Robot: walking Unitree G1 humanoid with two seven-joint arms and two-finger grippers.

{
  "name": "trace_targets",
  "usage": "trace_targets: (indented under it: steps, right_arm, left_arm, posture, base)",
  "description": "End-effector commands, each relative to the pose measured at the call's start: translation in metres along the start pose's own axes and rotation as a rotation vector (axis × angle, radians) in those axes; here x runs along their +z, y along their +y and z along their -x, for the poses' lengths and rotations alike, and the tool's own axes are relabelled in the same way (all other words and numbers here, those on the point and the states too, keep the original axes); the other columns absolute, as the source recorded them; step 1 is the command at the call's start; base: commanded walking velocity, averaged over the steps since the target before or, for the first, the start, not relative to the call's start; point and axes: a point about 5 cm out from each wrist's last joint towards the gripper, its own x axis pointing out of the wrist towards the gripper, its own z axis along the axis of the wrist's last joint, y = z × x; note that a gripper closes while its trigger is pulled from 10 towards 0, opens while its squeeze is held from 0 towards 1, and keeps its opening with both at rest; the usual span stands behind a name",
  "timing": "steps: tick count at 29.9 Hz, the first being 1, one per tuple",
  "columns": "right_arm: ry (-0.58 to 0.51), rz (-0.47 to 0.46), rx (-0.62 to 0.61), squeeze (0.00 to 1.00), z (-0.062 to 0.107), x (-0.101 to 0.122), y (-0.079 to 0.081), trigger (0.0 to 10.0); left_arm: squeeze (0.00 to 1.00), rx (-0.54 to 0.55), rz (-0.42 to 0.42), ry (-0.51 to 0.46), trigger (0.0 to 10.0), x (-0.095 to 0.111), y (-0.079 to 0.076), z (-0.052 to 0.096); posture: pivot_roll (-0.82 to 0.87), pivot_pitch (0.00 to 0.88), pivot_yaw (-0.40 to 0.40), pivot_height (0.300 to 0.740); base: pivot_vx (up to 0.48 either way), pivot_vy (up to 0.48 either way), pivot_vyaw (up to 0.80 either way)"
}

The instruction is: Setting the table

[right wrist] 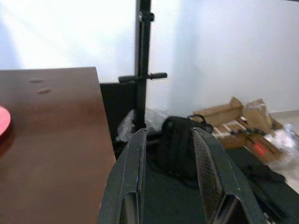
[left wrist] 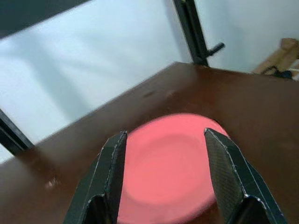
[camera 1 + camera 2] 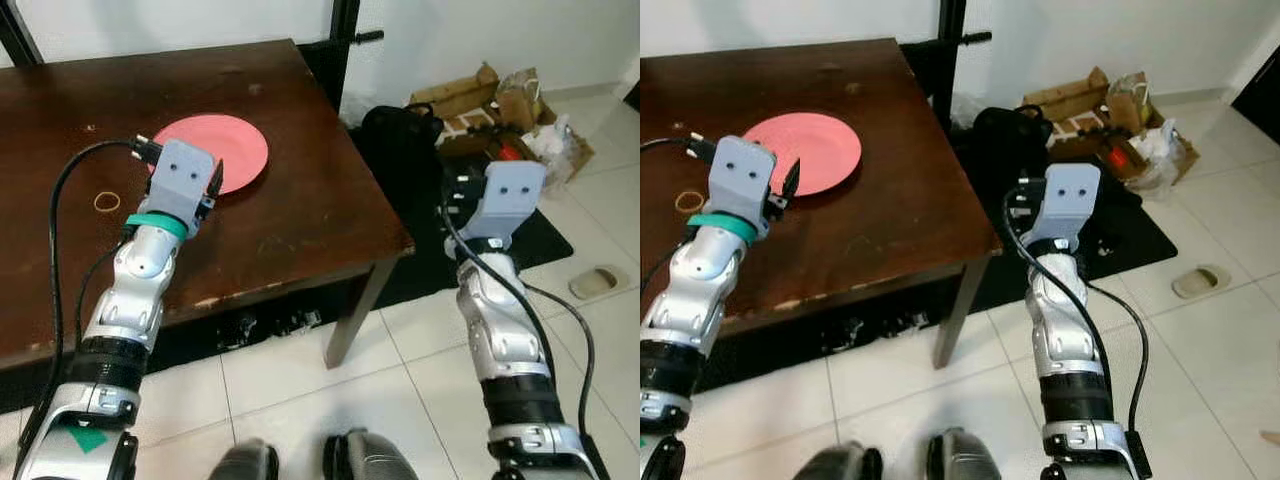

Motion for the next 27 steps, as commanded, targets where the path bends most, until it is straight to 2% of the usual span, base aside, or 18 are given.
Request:
trace_targets:
  steps: [1, 8, 12, 16, 19, 20, 24, 25, 27]
  right_arm:
    - [0.003, -0.009, 0.005, 0.0, 0.0, 0.001, -0.001, 10.0]
    - [0.002, -0.006, 0.022, 0.0, -0.001, 0.001, 0.003, 10.0]
    - [0.004, -0.004, 0.025, 0.0, -0.001, 0.001, 0.003, 10.0]
    - [0.002, 0.006, 0.037, 0.0, 0.0, 0.001, 0.004, 10.0]
    - [0.003, 0.006, 0.042, 0.0, 0.0, 0.001, 0.004, 10.0]
    - [0.004, 0.006, 0.046, 0.0, 0.001, 0.001, 0.004, 10.0]
    - [0.009, 0.003, 0.059, 0.0, 0.002, -0.001, 0.006, 10.0]
    - [0.009, 0.003, 0.059, 0.0, 0.002, -0.001, 0.006, 10.0]
    - [0.011, -0.001, 0.072, 0.0, 0.002, -0.001, 0.009, 10.0]
  left_arm:
    - [0.0, 0.003, -0.001, 0.01, 10.0, -0.001, -0.002, 0.002]
    - [0.0, 0.02, 0.013, 0.014, 10.0, 0.0, -0.001, 0.003]
    - [0.0, 0.016, 0.029, 0.023, 10.0, 0.0, 0.001, 0.002]
    - [0.0, -0.103, 0.151, 0.112, 10.0, -0.004, 0.0, 0.004]
    - [0.0, -0.13, 0.175, 0.15, 10.0, -0.007, 0.001, 0.005]
    - [0.0, -0.142, 0.213, 0.18, 10.0, -0.01, 0.004, 0.005]
    - [0.0, -0.118, 0.282, 0.272, 10.0, -0.023, 0.026, 0.007]
    - [0.0, -0.118, 0.282, 0.272, 10.0, -0.023, 0.026, 0.007]
    - [0.0, -0.094, 0.316, 0.291, 10.0, -0.032, 0.035, 0.006]
  posture:
    - [0.04, 0.0, 0.013, 0.74]
    - [0.05, 0.0, 0.014, 0.74]
    - [0.04, 0.0, 0.017, 0.74]
    - [0.05, 0.0, 0.018, 0.74]
    - [0.05, 0.0, 0.018, 0.74]
    - [0.05, 0.0, 0.02, 0.74]
    - [0.06, 0.0, 0.018, 0.74]
    - [0.06, 0.0, 0.018, 0.74]
    - [0.06, 0.0, 0.011, 0.74]
  base:
    - [0.465, 0.0, 0.0]
    - [0.446, 0.0, 0.0]
    - [0.0, 0.0, 0.0]
    - [0.0, 0.0, 0.0]
    - [0.0, 0.0, 0.0]
    - [0.0, 0.0, 0.0]
    - [0.0, 0.0, 0.0]
    - [0.0, 0.0, 0.0]
    - [0.0, 0.0, 0.0]
